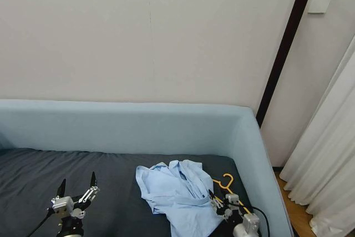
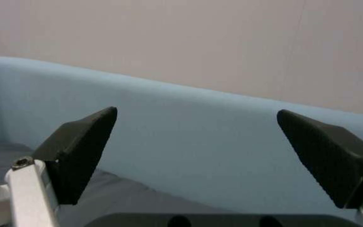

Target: Pick up the clothes from the sofa and hang them on the clothes hanger.

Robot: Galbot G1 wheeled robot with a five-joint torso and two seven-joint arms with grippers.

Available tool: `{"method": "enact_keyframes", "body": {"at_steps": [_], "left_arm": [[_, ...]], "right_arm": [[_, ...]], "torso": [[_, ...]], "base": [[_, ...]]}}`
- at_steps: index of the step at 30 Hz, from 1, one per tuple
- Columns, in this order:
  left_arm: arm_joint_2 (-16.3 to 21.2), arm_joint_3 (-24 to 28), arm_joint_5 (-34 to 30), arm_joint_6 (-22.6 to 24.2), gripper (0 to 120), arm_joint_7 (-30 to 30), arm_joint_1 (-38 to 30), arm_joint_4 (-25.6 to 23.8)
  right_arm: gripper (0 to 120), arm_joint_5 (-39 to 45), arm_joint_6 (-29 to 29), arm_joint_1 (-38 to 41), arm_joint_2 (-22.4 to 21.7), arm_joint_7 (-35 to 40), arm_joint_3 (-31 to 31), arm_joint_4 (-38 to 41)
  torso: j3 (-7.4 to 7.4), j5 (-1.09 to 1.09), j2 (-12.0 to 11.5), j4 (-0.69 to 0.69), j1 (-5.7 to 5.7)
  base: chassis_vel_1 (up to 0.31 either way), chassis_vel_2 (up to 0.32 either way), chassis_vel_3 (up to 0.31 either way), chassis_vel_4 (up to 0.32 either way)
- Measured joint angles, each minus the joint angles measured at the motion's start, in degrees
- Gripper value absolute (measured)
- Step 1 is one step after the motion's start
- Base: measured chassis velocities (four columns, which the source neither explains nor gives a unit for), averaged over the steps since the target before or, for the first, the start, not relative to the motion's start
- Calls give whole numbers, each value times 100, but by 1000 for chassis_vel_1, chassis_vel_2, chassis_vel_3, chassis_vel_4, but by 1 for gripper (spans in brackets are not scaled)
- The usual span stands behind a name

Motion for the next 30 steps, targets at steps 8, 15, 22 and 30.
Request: {"method": "enact_keyframes", "body": {"at_steps": [8, 15, 22, 30], "left_arm": [[17, -69, 6, -5, 100, -2, 14, 22], [-8, -105, 3, -12, 100, -7, -22, 97], [-53, -98, 13, -18, 100, -9, -54, 130], [-75, -101, 19, -19, 100, -21, -72, 153]], "right_arm": [[98, -74, -749, 772, 320, 23, -258, -925], [90, -88, -863, 1071, 521, 11, -390, -1373], [64, -158, -1313, 1269, 696, -31, -513, -1649], [33, -241, -1646, 1279, 696, -41, -558, -1696]], "torso": [[1, 0, -1, -2, 1], [1, 0, -1, -2, 1], [1, 0, -1, -1, 1], [0, 0, -1, -2, 1]], "base": [[0, 0, 0, 0], [0, 0, 0, 0], [0, 0, 0, 0], [0, 0, 0, 0]]}}
